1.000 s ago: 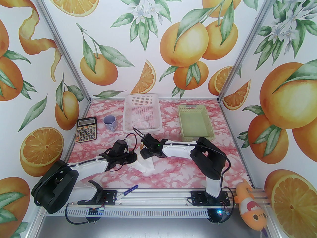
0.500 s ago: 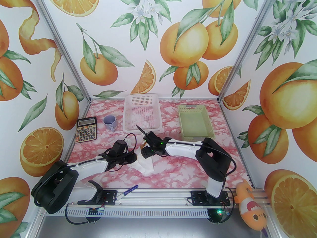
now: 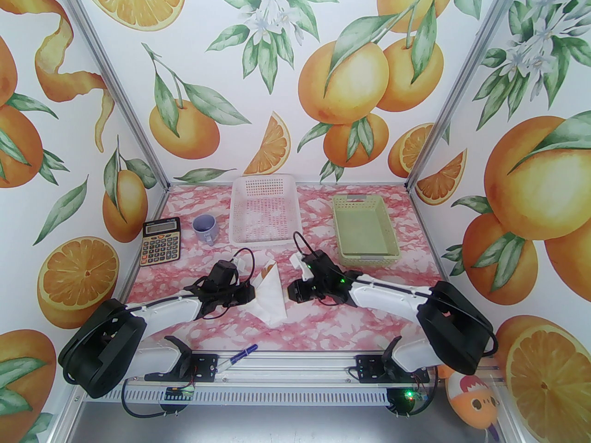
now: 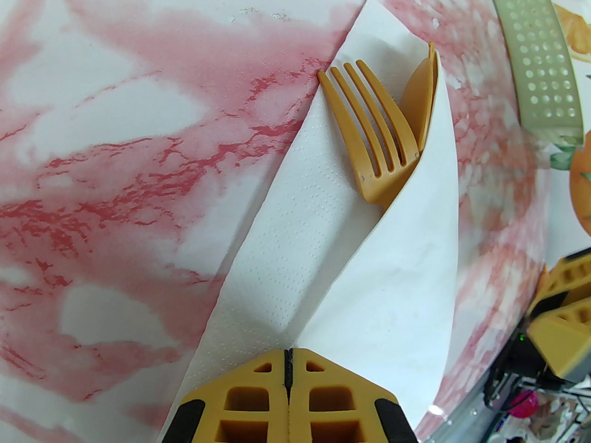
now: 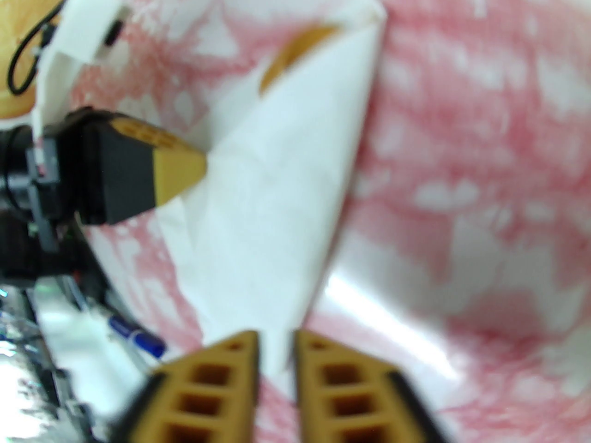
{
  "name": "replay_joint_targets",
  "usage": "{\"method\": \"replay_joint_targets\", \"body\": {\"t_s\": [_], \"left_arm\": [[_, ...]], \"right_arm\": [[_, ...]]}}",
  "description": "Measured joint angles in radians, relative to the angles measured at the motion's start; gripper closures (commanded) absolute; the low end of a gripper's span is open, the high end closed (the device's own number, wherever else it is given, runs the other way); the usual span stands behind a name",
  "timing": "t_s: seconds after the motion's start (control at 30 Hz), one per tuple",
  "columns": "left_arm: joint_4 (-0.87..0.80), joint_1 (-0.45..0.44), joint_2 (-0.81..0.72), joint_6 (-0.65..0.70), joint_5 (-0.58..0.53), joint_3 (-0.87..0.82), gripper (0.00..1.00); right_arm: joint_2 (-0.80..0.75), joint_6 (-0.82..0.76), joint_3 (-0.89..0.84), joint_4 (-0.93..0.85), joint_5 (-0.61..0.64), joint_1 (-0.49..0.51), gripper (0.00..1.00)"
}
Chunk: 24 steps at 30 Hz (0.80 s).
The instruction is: Place the utensils on the paper napkin and roll it up
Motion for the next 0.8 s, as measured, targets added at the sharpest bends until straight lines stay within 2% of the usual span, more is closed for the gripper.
{"method": "replay_joint_targets", "body": {"t_s": [0.3, 0.8], "left_arm": [[-0.001, 0.000, 0.001, 0.002, 0.000, 0.002, 1.00], [-0.019, 0.000, 0.001, 0.024, -0.010, 0.011, 1.00]], "right_arm": [[0.052, 0.095, -0.049, 0.168, -0.122, -0.015, 1.00], [0.150, 0.137, -0.075, 0.199, -0.166, 0.042, 1.00]]}}
